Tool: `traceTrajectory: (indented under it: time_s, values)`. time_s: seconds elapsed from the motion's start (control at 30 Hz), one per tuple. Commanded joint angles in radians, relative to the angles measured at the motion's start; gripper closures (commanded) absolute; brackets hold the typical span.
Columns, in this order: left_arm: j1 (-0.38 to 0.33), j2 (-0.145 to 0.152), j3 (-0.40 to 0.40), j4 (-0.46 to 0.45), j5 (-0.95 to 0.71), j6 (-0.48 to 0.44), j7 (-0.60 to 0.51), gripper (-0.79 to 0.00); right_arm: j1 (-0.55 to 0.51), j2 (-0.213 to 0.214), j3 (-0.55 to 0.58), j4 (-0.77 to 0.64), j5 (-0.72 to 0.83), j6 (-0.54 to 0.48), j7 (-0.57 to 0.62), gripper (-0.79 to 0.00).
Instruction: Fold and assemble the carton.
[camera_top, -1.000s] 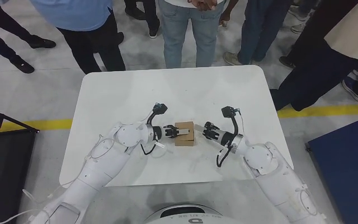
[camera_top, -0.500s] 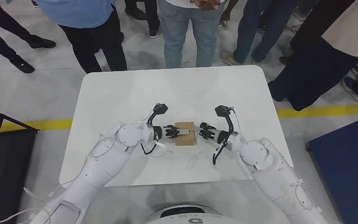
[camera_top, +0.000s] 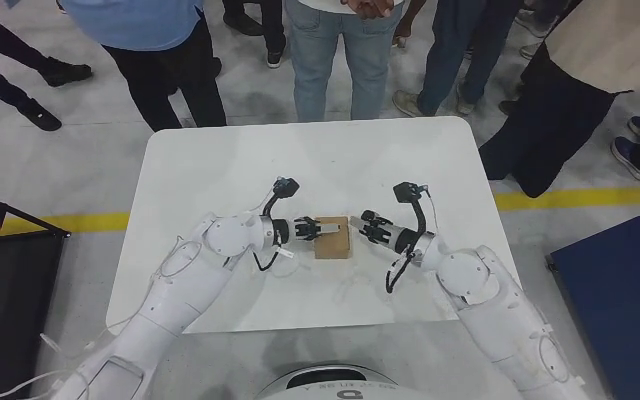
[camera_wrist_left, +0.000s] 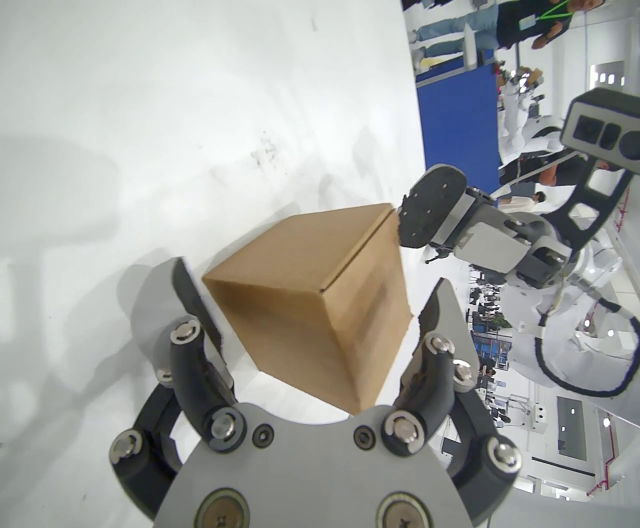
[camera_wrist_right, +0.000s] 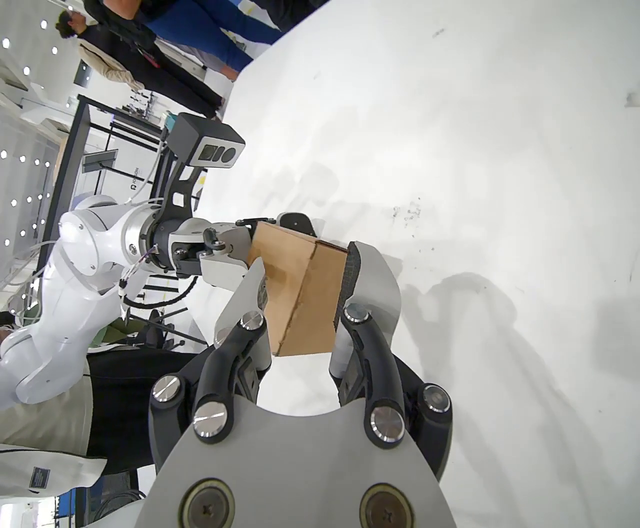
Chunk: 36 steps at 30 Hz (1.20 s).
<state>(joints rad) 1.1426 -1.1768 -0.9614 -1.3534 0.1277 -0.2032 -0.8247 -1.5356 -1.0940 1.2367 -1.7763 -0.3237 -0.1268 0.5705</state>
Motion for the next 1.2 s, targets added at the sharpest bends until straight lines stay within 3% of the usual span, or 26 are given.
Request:
traceTrajectory:
  time_s: [0.0, 0.03, 0.07, 0.27, 0.37, 0.73, 1.17]
  values:
    - [0.032, 0.014, -0.053, -0.030, -0.012, -0.016, 0.007, -0.785, -0.013, 0.003, 0.017, -0.041, 0.018, -0.019, 0.003, -0.209]
    - [0.054, 0.023, -0.085, -0.048, -0.011, -0.021, 0.016, -0.785, -0.019, 0.004, 0.022, -0.062, 0.020, -0.027, 0.007, -0.077]
    - [0.081, 0.033, -0.122, -0.072, -0.009, -0.026, 0.025, -0.785, -0.023, 0.005, 0.020, -0.081, 0.018, -0.028, 0.017, 0.000]
    - [0.329, 0.090, -0.395, -0.287, -0.055, -0.104, 0.088, -0.785, 0.050, -0.008, -0.089, -0.072, -0.048, 0.007, 0.068, 0.000]
    - [0.418, 0.103, -0.465, -0.351, -0.070, -0.137, 0.072, -0.785, 0.106, -0.018, -0.138, -0.023, -0.068, 0.027, 0.072, 0.000]
    - [0.418, 0.103, -0.465, -0.351, -0.070, -0.137, 0.072, -0.785, 0.182, -0.031, -0.220, 0.025, -0.197, 0.123, 0.119, 0.000]
    - [0.418, 0.103, -0.465, -0.351, -0.070, -0.137, 0.072, -0.785, 0.141, -0.023, -0.194, -0.032, -0.216, 0.114, 0.123, 0.000]
